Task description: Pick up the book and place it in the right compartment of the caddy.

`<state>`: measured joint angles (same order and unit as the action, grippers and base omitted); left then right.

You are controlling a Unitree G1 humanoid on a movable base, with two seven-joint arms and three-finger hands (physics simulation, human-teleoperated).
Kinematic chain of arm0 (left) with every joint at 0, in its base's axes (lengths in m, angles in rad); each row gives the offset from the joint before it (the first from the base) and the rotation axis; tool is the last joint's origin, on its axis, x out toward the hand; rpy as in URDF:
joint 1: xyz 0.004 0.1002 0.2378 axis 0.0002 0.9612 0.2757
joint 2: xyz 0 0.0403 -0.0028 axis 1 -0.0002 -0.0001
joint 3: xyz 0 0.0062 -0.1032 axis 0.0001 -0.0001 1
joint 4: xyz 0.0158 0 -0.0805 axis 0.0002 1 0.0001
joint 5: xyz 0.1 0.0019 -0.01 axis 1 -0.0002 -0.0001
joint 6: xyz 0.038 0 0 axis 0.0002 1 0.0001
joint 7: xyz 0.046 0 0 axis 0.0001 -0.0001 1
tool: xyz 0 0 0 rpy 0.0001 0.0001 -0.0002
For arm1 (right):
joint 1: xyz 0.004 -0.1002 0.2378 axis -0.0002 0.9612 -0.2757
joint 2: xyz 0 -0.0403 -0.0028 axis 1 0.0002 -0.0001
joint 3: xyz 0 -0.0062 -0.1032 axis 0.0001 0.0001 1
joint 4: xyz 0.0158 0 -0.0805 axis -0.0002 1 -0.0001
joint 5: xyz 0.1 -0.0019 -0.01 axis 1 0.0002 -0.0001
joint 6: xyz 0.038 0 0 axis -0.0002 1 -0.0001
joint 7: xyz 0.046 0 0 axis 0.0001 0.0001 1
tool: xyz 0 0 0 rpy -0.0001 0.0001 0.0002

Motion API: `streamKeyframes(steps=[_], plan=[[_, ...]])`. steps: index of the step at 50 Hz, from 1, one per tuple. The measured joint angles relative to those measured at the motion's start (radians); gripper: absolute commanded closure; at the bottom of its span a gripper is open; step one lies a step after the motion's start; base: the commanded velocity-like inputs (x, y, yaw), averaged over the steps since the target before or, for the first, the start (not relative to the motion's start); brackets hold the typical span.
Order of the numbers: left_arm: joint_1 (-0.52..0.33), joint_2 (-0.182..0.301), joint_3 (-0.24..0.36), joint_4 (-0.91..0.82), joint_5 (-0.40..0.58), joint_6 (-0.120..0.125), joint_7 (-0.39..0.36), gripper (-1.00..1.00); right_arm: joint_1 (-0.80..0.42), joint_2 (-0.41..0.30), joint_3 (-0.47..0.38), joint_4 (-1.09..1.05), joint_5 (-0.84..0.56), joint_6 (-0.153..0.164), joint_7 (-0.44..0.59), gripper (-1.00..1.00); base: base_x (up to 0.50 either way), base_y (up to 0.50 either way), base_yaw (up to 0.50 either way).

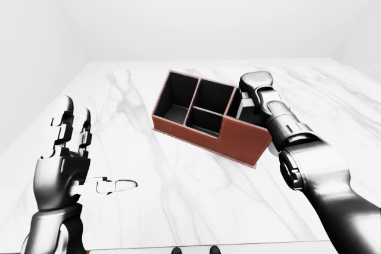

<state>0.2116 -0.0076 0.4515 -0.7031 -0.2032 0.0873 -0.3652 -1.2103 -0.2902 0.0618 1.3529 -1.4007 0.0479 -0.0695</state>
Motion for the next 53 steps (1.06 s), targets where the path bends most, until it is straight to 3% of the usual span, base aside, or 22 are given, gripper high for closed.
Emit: streamKeyframes(steps=[15,19,20,21,22,37,53], plan=[[-0.001,0.001,-0.007,0.019,0.006,0.0,0.003,-1.0,0.002,0.002,-0.009,0.002,-0.006,0.007,-0.008,0.95,0.0,0.0,0.0],[-0.002,0.002,-0.008,0.023,0.007,0.0,0.005,-1.0,0.0,0.003,-0.006,-0.001,-0.011,0.007,-0.015,0.29,0.0,0.0,0.0],[-0.002,0.002,-0.008,0.024,0.007,0.0,0.005,-1.0,0.0,0.003,-0.005,-0.001,-0.013,0.008,-0.017,-0.34,0.0,0.0,0.0],[-0.002,0.002,-0.008,0.025,0.007,0.0,0.006,-1.0,0.0,0.003,-0.003,-0.001,-0.015,0.008,-0.018,-0.51,0.0,0.0,0.0],[-0.002,0.002,-0.008,0.025,0.008,0.0,0.006,-1.0,-0.001,0.002,-0.002,-0.002,-0.016,0.008,-0.021,-1.0,0.0,0.0,0.0],[0.001,0.001,-0.011,0.013,0.009,0.0,0.009,-1.0,-0.02,-0.006,0.008,-0.018,-0.021,-0.002,-0.023,-1.0,0.0,0.0,0.0],[0.0,0.0,-0.01,-0.004,0.004,0.0,0.011,-1.0,-0.086,-0.047,0.0,-0.104,0.014,-0.047,0.058,-1.0,0.0,0.0,0.0]])
